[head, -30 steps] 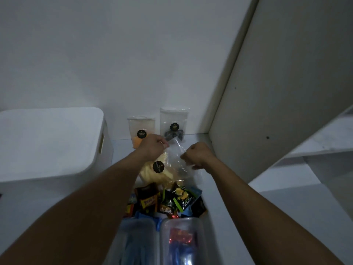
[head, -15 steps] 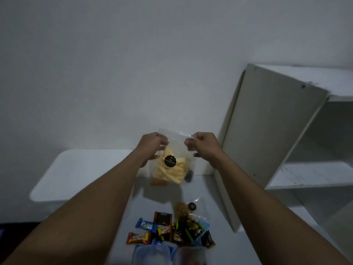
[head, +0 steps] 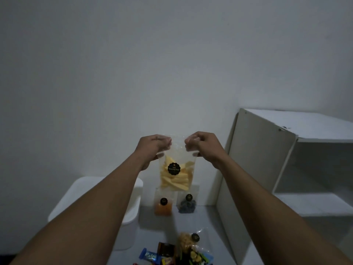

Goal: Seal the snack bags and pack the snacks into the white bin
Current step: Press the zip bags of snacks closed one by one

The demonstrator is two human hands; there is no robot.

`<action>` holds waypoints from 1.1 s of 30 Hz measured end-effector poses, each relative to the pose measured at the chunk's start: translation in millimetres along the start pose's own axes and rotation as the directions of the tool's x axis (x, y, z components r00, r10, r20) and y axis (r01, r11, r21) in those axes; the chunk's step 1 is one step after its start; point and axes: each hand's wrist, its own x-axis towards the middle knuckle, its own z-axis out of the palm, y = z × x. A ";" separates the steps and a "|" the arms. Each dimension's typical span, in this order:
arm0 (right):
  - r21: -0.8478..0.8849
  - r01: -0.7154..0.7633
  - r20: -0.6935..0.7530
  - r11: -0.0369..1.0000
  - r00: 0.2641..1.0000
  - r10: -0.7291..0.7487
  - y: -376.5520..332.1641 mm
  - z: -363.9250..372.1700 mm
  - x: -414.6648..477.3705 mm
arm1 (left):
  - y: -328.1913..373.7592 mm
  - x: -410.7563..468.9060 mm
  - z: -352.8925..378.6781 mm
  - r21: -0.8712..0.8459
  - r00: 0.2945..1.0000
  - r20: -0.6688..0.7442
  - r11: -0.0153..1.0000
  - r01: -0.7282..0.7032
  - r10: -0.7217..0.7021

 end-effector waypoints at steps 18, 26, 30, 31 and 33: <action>-0.163 0.134 0.020 0.978 0.991 -0.132 -23.3 -1.4 0.6 | 27.5 -14.1 3.9 -0.005 0.993 0.060 0.995 -0.099 0.099; -0.266 0.151 0.074 0.952 0.988 -0.137 -23.6 -5.1 6.1 | 26.3 -6.6 3.7 0.172 0.978 0.017 0.963 -0.206 0.206; -0.319 0.178 0.083 0.931 0.984 -0.159 -26.9 -0.3 10.3 | 24.2 -6.4 7.7 0.203 0.971 0.028 0.950 -0.239 0.239; -0.339 0.178 0.080 0.924 0.984 -0.161 -26.9 -0.4 12.1 | 23.5 -7.1 8.9 0.174 0.973 0.041 0.958 -0.230 0.226; -0.388 0.186 0.083 0.903 0.982 -0.167 -25.3 -1.2 15.6 | 22.7 -8.7 9.2 0.099 0.982 0.066 0.978 -0.184 0.178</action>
